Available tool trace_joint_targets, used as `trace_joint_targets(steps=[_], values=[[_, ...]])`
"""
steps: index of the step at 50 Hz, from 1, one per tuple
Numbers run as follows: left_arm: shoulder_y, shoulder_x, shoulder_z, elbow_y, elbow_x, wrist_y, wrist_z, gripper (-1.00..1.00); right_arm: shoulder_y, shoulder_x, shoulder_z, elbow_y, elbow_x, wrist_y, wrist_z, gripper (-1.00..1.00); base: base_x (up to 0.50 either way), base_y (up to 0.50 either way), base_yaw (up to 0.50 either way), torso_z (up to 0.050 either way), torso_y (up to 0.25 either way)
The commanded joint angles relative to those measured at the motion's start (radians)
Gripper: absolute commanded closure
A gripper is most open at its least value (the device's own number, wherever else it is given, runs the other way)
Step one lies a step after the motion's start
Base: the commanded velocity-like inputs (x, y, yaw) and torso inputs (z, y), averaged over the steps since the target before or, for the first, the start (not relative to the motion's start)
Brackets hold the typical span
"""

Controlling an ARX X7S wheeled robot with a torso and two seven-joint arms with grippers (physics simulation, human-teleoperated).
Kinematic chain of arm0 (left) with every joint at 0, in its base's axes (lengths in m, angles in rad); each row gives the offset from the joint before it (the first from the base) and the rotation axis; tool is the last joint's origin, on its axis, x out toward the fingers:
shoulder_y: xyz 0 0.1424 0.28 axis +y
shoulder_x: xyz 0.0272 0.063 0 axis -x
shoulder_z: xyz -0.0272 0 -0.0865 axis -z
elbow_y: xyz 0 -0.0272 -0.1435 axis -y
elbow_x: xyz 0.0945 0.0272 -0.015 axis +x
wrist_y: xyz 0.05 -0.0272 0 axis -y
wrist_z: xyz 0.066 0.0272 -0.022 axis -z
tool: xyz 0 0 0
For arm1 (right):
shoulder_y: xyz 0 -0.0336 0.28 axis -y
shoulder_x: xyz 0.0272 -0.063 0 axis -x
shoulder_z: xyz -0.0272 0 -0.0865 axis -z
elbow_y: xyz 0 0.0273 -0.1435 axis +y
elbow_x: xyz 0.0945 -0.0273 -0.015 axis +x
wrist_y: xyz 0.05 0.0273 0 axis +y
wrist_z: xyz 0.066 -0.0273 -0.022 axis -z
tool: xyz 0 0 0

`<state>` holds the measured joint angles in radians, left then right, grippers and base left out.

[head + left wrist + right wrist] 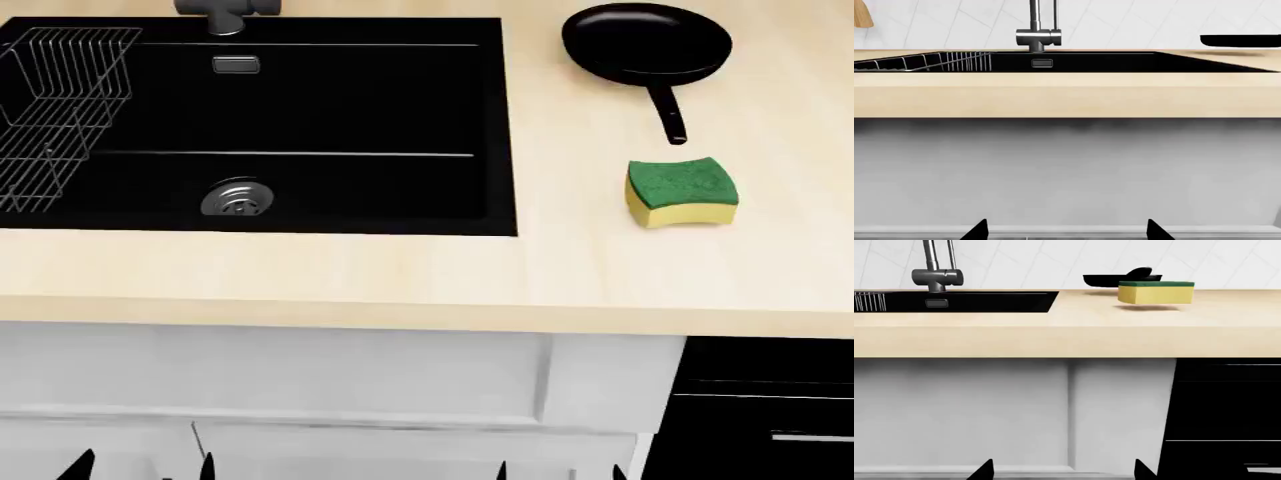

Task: Pick the pan and sponge and place them into the sink. Then turn on the water.

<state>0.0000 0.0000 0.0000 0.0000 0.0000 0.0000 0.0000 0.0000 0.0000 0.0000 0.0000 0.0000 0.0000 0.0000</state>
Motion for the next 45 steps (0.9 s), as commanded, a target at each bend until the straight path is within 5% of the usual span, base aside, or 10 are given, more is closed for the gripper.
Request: trace_joint_targets(steps=[1,45], values=[[0.0,-0.016,0.019,0.0,-0.015,0.0,-0.018,-1.0,0.004,0.014,-0.016,0.004,0.018,0.007,0.024,-1.0,0.0,0.0,0.0,0.0,0.0],[0.005,-0.094,0.099,0.003,-0.095,0.006,-0.106,-1.0,0.018,0.089,-0.103,0.013,0.093,0.012,0.12,-1.0,0.0,-0.08,0.0,0.0,0.0]])
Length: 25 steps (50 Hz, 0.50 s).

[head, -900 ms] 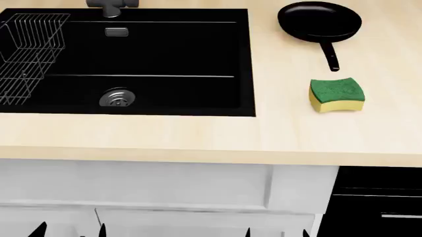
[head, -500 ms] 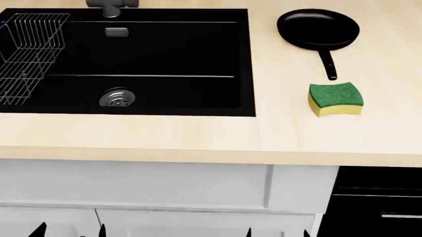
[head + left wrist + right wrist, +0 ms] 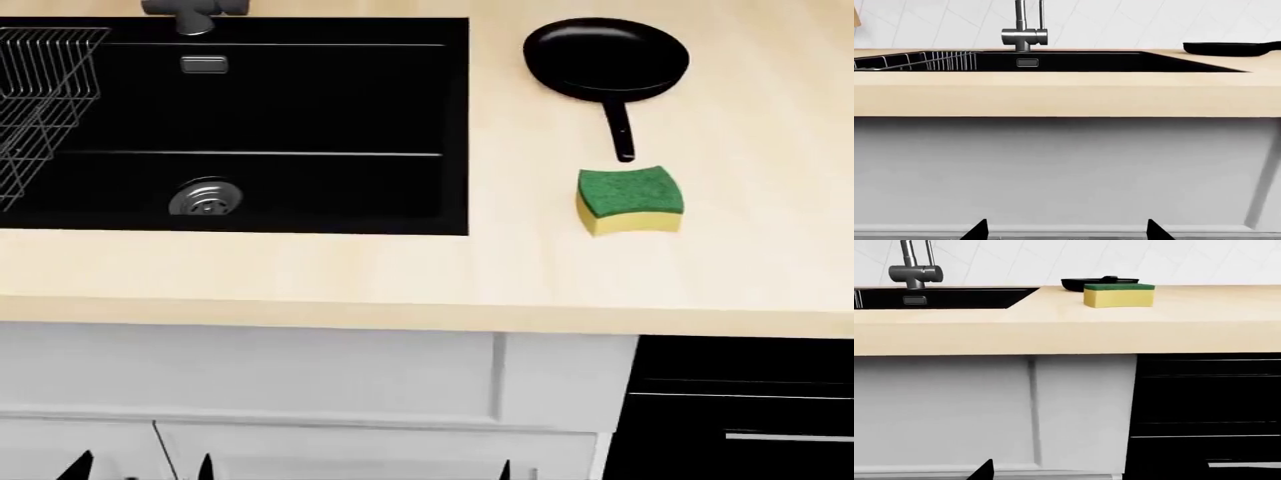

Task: Pick the pan and sponge and place them into the sink. Then turn on the water.

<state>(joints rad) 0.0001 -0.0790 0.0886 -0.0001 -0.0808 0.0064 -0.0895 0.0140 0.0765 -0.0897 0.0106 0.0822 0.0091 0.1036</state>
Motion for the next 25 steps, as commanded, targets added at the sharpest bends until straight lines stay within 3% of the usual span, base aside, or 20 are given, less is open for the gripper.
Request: trace_joint_targets(steps=[1,11,25], values=[[0.004,-0.016,0.011,0.003,-0.018,0.0,-0.017,-1.0,0.004,0.013,-0.015,0.002,0.012,0.003,0.018,-1.0,0.0,-0.13,0.0,0.0,0.0],[-0.001,-0.024,0.026,-0.002,-0.029,0.0,-0.029,-1.0,0.004,0.024,-0.028,0.004,0.024,0.001,0.032,-1.0,0.0,-0.2,0.0,0.0,0.0],[-0.012,-0.033,0.044,-0.006,-0.042,-0.009,-0.045,-1.0,0.005,0.037,-0.046,0.004,0.035,-0.003,0.045,-1.0,0.0,-0.35,0.0,0.0,0.0]])
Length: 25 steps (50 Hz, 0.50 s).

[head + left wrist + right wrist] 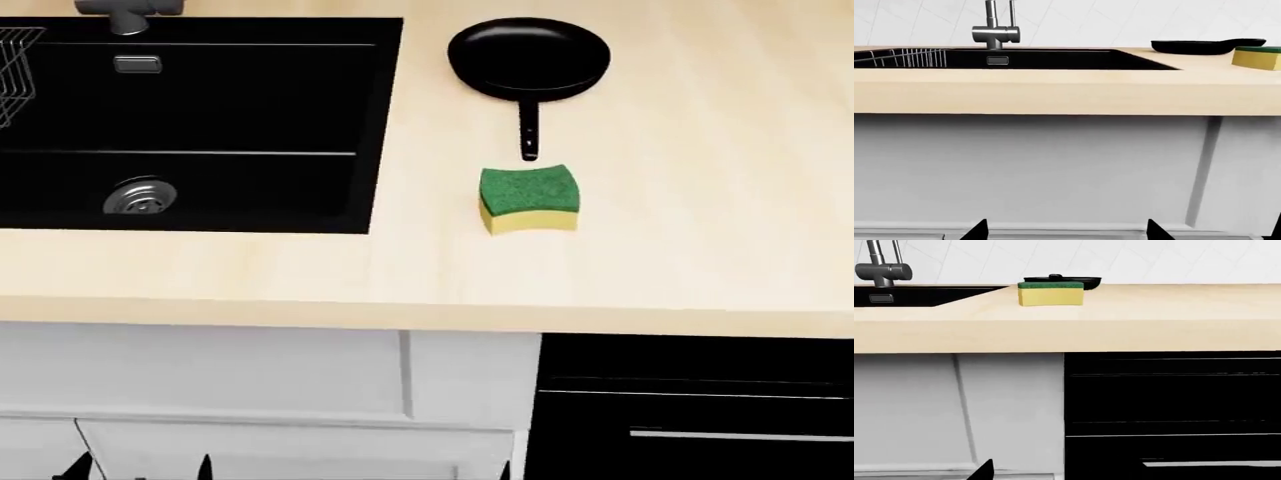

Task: Pick the pan and sponge and place them into the sink. Then turn on the water.

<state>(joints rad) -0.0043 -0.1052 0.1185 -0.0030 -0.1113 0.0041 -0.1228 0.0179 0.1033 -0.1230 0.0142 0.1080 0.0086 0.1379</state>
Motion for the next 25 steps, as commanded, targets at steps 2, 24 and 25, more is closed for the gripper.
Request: trace_joint_targets(steps=[2,24,25], values=[[-0.008,-0.009,0.014,-0.003,-0.014,-0.006,-0.015,-1.0,0.0,0.013,-0.017,-0.001,0.01,-0.005,0.011,-1.0,0.0,-0.35,0.0,0.0,0.0],[-0.022,-0.022,0.034,-0.01,-0.022,-0.004,-0.046,-1.0,0.001,0.037,-0.053,0.002,-0.005,-0.033,0.026,-1.0,0.1,-0.24,0.0,0.0,0.0],[-0.017,-0.026,0.034,-0.005,-0.024,-0.001,-0.045,-1.0,0.002,0.037,-0.054,0.002,-0.005,-0.033,0.027,-1.0,0.2,-0.11,0.0,0.0,0.0]])
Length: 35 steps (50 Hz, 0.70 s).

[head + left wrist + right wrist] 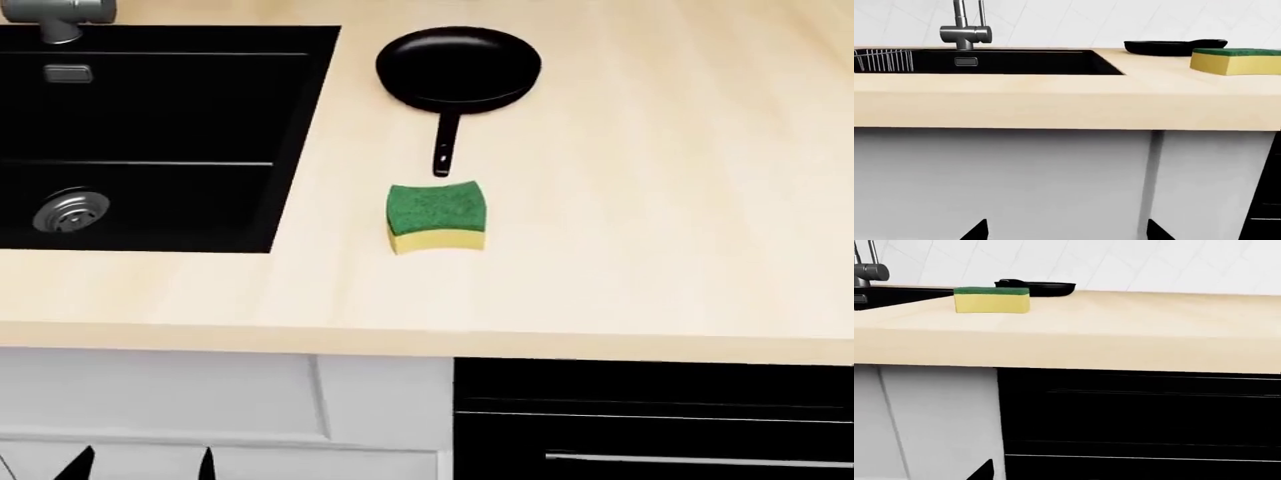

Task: Pick the pan and sponge and place them into the sink. Then turn on the water.

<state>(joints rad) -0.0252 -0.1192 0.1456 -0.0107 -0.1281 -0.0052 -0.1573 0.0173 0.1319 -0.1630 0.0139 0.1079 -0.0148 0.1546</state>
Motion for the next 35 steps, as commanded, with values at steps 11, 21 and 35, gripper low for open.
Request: trace_joint_targets(steps=[11,21,35], values=[[0.005,-0.019,0.01,0.001,-0.019,0.0,-0.022,-1.0,0.002,0.011,-0.015,-0.001,0.004,-0.004,0.029,-1.0,0.11,-0.05,0.0,0.0,0.0],[0.016,-0.031,0.025,0.012,-0.033,0.028,-0.005,-1.0,0.005,0.015,-0.016,0.002,0.018,-0.004,0.034,-1.0,0.0,0.0,0.0,0.015,0.0],[0.019,-0.039,0.029,0.015,-0.048,0.036,-0.012,-1.0,0.005,0.022,-0.025,0.005,0.024,-0.003,0.047,-1.0,0.0,0.0,0.0,0.05,0.0]])
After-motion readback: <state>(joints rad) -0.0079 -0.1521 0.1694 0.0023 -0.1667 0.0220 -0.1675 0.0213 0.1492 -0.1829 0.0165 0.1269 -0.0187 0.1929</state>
